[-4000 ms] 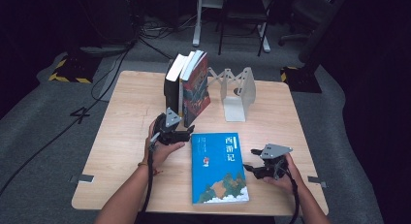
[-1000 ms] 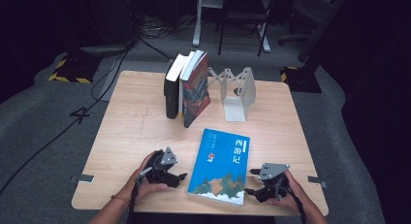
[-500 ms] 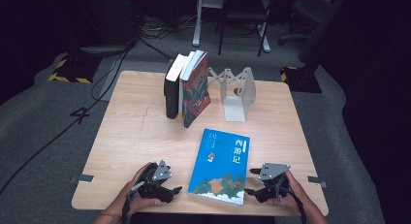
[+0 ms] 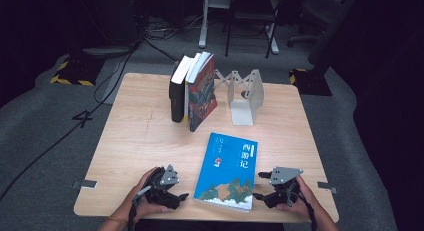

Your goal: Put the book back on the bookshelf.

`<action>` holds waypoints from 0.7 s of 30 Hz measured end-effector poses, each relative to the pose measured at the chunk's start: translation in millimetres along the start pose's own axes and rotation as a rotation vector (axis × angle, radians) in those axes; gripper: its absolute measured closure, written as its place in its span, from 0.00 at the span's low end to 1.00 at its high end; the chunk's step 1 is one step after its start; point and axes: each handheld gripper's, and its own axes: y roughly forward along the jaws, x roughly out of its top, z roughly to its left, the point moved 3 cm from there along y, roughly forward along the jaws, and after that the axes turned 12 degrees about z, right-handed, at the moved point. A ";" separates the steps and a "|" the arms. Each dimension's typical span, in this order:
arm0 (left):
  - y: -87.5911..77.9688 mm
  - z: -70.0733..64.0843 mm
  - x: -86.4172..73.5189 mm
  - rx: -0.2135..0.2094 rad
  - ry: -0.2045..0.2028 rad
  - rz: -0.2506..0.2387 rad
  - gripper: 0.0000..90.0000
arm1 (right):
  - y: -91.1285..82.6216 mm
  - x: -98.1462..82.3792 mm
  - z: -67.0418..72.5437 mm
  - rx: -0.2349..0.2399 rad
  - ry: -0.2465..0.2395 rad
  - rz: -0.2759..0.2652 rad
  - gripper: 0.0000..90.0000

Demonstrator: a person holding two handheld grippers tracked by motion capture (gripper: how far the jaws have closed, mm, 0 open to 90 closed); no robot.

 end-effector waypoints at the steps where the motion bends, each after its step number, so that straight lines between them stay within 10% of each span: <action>1: -0.3 -0.6 0.3 -0.003 0.005 0.000 0.20 | -1.2 0.8 0.0 -0.003 0.004 -0.009 0.30; 21: -16.5 -55.7 45.8 -0.067 0.160 -0.099 0.23 | -14.7 22.1 1.4 -0.065 0.059 -0.114 0.30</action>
